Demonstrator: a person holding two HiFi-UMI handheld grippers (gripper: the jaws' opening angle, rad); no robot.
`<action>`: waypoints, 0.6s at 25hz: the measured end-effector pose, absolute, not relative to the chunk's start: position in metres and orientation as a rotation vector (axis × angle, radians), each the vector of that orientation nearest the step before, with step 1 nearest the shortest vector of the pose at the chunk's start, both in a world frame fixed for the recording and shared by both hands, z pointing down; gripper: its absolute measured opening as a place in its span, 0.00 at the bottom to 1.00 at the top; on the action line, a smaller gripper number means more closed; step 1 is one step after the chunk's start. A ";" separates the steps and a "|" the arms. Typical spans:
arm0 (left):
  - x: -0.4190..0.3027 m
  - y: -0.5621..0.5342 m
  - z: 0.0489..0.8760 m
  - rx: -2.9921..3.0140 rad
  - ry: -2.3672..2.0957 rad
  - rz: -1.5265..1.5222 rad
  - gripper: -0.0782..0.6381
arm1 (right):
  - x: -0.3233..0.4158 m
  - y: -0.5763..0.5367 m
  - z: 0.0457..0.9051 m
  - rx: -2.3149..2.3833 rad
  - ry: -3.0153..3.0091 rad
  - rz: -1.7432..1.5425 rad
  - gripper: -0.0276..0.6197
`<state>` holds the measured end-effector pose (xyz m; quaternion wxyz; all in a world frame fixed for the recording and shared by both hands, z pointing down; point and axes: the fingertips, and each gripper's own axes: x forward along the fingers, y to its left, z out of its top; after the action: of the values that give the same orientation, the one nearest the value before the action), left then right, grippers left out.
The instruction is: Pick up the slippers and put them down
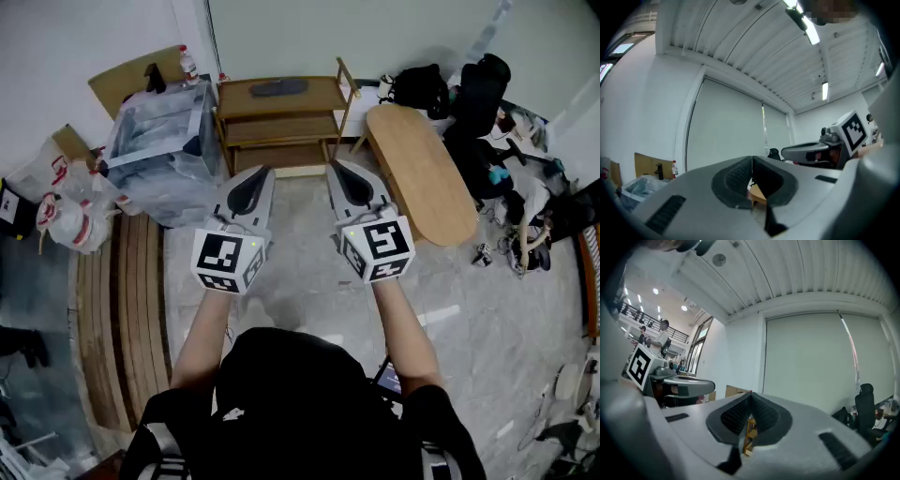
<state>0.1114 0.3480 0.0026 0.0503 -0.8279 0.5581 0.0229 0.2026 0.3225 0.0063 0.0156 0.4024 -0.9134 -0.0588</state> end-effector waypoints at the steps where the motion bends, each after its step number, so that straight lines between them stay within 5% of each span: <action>1: 0.111 0.347 0.003 -2.510 1.702 0.056 0.12 | 0.203 0.322 0.005 1.252 -2.849 -0.189 0.02; 15: 0.120 0.349 0.006 -2.516 1.705 0.048 0.12 | 0.207 0.325 0.014 1.225 -2.866 -0.209 0.02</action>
<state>0.1198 0.3485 0.0062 0.0508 -0.8266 0.5603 0.0158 0.2070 0.3254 0.0143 0.0089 0.3921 -0.9174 -0.0669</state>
